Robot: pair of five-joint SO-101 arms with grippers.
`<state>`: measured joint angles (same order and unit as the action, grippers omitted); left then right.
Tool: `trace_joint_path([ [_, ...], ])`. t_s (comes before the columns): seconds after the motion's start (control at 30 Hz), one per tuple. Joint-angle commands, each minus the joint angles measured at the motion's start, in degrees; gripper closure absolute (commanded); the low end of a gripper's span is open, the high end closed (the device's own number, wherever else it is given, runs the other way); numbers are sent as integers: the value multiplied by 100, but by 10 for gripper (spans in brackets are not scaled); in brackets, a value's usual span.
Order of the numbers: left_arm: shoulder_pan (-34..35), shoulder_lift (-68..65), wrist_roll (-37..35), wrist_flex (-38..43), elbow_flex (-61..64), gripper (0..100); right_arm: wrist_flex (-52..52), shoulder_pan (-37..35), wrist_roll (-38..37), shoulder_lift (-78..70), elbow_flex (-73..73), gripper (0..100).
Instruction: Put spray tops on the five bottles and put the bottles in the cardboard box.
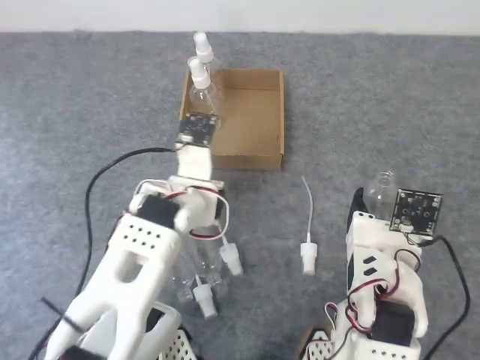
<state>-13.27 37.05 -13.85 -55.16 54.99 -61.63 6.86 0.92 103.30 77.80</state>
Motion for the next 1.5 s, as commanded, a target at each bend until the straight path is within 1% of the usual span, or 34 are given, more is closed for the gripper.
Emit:
trace_joint_path([
  [0.0, 308, 607, -53, -26, 101, 989, 136, 84, 26, 57, -35, 940],
  [0.3, 1152, 2303, -26, -18, 840, 989, 136, 84, 26, 57, -26, 940],
  [0.47, 1257, 2936, 246, -44, 1042, 987, 136, 84, 26, 57, -26, 940],
  [0.57, 1257, 2945, 255, -44, 1068, 975, 136, 75, 26, 57, -26, 940],
  [0.73, 1266, 2681, 220, -53, 1068, 868, 136, 75, 26, 57, -26, 940],
  [0.8, 1275, 2567, 220, -53, 1051, 844, 136, 75, 26, 57, -26, 940],
  [1.1, 2101, 2532, 255, -62, 796, 837, 136, 66, 26, 57, -26, 940],
  [1.2, 2171, 2532, 273, -352, 567, 837, 136, 66, 26, 57, -26, 940],
  [1.33, 2171, 2514, 659, -879, 75, 837, 136, 57, 26, 57, -26, 939],
  [1.47, 2136, 2479, 1442, -1266, -418, 837, 136, 57, 26, 57, -18, 939],
])
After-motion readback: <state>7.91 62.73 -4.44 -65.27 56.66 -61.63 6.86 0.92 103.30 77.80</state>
